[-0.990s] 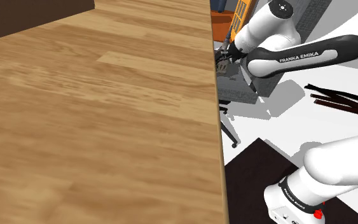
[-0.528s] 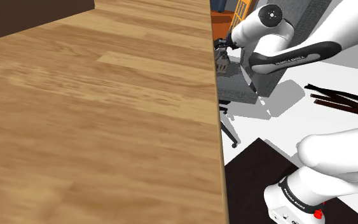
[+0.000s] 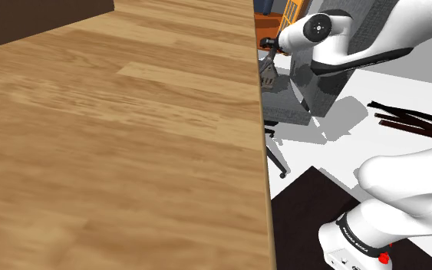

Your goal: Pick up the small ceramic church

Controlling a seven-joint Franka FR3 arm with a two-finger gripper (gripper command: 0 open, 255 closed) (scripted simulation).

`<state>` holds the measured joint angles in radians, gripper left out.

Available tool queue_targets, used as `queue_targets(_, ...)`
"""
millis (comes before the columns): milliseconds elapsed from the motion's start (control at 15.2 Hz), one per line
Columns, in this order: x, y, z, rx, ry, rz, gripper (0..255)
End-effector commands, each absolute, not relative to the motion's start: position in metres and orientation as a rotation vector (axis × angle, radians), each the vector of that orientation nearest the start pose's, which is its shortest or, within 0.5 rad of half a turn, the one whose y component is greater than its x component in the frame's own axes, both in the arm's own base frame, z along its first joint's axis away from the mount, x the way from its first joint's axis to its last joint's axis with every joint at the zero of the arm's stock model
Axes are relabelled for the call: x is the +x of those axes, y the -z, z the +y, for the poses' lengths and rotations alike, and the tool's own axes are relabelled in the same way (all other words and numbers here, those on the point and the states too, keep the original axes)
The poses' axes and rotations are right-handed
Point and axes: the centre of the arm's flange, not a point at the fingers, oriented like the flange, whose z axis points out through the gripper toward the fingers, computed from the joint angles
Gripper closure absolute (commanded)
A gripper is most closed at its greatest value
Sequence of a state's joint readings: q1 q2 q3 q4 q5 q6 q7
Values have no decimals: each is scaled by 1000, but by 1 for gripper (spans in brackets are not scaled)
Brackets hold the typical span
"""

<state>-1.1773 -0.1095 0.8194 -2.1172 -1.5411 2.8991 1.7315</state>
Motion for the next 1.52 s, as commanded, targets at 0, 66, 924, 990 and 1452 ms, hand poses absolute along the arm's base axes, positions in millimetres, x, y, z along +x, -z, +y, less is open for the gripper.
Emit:
queue_targets(0, 542, -483, -126, -2845, 1805, 966, 0)
queue_targets(66, 542, -478, -126, -2845, 1805, 966, 0)
queue_targets(924, 532, -465, -122, -2846, 1804, 967, 255)
queue_targets(990, 542, -464, -126, -2845, 1805, 966, 255)
queue_targets(1452, 542, -501, -126, -2845, 1805, 966, 255)
